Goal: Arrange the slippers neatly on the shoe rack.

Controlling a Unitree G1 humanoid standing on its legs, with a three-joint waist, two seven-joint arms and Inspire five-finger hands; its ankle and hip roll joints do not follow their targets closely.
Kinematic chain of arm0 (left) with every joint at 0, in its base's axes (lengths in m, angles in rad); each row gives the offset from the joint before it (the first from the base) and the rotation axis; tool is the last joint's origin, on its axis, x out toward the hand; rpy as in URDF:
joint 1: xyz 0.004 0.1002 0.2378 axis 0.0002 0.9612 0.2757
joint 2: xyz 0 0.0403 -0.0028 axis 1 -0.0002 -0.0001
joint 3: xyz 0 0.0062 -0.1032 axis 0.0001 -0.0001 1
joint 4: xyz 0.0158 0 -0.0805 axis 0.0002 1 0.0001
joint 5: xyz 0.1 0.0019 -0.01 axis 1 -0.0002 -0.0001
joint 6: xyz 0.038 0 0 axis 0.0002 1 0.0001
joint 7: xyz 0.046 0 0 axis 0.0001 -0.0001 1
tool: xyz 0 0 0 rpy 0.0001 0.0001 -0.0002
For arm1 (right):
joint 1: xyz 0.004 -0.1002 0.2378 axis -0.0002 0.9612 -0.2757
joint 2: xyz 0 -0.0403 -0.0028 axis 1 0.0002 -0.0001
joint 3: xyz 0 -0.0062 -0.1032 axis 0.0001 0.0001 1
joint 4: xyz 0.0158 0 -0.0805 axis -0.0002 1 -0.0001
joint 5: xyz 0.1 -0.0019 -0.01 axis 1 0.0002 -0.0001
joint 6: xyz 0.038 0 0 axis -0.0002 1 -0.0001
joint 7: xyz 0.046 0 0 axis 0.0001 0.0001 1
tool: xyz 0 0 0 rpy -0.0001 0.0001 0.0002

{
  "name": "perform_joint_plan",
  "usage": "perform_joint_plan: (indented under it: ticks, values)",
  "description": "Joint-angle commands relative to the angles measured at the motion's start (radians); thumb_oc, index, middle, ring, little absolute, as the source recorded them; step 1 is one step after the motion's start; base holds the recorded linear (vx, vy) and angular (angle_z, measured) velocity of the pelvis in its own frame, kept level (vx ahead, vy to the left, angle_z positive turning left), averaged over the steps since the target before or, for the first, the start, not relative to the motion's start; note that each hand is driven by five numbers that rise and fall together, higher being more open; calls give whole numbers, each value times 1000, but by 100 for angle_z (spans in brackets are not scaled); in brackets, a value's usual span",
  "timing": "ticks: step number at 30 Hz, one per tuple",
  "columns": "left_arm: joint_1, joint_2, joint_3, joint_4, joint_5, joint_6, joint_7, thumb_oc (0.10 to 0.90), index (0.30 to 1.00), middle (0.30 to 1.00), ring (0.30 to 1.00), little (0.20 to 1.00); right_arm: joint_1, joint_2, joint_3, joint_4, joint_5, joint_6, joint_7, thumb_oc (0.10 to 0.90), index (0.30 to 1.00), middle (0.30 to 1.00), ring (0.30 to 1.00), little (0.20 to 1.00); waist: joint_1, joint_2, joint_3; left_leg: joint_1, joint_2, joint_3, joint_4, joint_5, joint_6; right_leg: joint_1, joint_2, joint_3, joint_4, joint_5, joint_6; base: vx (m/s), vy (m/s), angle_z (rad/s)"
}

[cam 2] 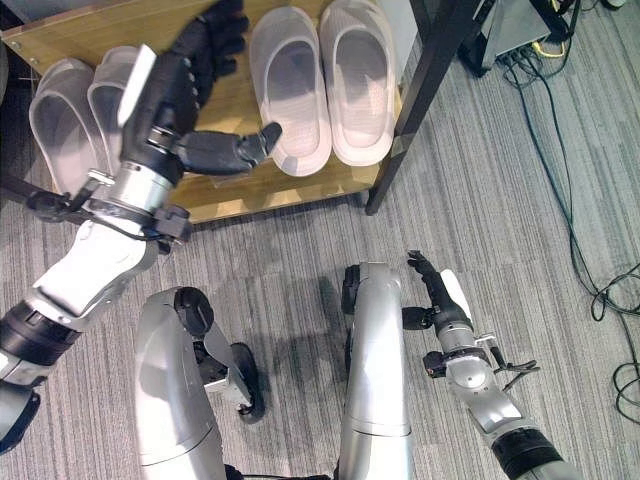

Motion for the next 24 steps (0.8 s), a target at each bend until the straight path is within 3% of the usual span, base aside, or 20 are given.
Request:
perform_joint_plan:
  ticks: [1,4,5,10,12,13,14,16,17,19,20,21,22,24]
  values:
    - [-66,51,110,-95,87,-121,3,800,900,900,900,900,-78,-3,-59,-55,-36,-92,-9,800,900,900,900,900,56,-7,-31,-5,-50,-79,-195,45,-71,28,-79,49,-144,78,-12,-81,0,2]
    - [-49,60,166,-118,122,-115,-15,800,900,900,900,900,-153,-4,-85,-21,-44,-96,-18,800,900,900,900,900,85,-16,-31,-5,-52,-59,-400,126,-70,28,-69,14,-342,156,-6,-194,13,-1]
    - [-11,45,192,-125,122,-111,-29,800,900,900,900,900,-173,-1,-97,-16,-49,-100,-20,800,900,900,900,900,91,-8,-32,-5,-59,-55,-468,170,-66,28,-66,-6,-409,196,-7,-209,23,-15]
    - [233,-98,251,-89,134,-89,-103,800,900,900,900,900,-169,37,-115,7,-54,-105,-19,800,900,900,900,900,99,37,-192,2,-82,-78,-763,318,-59,72,-96,-133,-719,291,-8,-135,13,2]
    - [331,-153,259,-38,150,-80,-131,800,900,900,900,900,-152,54,-120,12,-49,-110,-13,800,900,900,900,900,96,33,-198,94,-87,-74,-903,363,-64,167,-97,-165,-859,337,-9,-178,-30,8]
    - [331,-153,260,-38,150,-80,-131,800,900,900,900,900,-152,54,-120,12,-49,-110,-13,800,900,900,900,900,95,34,-198,97,-88,-74,-912,372,-63,171,-97,-167,-867,344,-10,-210,-60,12]
    - [404,-212,253,25,157,-73,-160,800,900,900,900,900,-140,71,-117,15,-45,-115,-5,800,900,900,900,900,92,26,-205,193,-92,-72,-1049,417,-72,272,-86,-196,-1010,384,-10,-186,-62,17]
    - [431,-229,243,61,174,-70,-169,800,900,900,900,900,-138,77,-115,18,-45,-117,0,800,900,900,900,900,89,22,-207,242,-97,-70,-1122,448,-76,328,-78,-212,-1094,419,-10,-163,-61,15]
    - [482,-278,223,143,210,-67,-183,800,900,900,900,900,-126,90,-107,23,-65,-120,7,800,900,900,900,900,86,13,-213,336,-101,-72,-1257,501,-85,426,-63,-239,-1242,467,-6,-120,-72,5]
    - [527,-333,202,225,240,-63,-187,800,900,900,900,900,-104,110,-91,42,-95,-118,9,800,900,900,900,900,85,5,-220,446,-102,-86,-1396,558,-89,535,-54,-272,-1382,515,4,-155,-97,6]
    - [566,-372,193,314,269,-58,-187,800,900,900,900,900,-82,131,-79,65,-111,-118,17,800,900,900,900,900,83,-2,-230,568,-94,-92,-1589,661,-93,640,-39,-316,-1547,610,16,-57,-74,10]
    - [567,-374,193,316,269,-59,-187,800,900,900,900,900,-81,130,-78,66,-111,-118,17,800,900,900,900,900,82,-1,-225,590,-93,-97,-1579,623,-97,662,-36,-309,-1537,577,27,-112,-58,15]
    - [583,-386,191,356,281,-57,-189,800,900,900,900,900,-70,138,-72,72,-119,-115,22,800,900,900,900,900,84,-3,-237,638,-93,-94,-1669,687,-100,708,-31,-331,-1625,634,25,38,-64,19]
    - [632,-421,177,454,311,-47,-206,800,900,900,900,900,-38,162,-52,105,-132,-104,48,800,900,900,900,900,90,-13,-256,821,-90,-83,-1862,753,-115,882,-9,-365,-1809,689,40,80,-91,12]
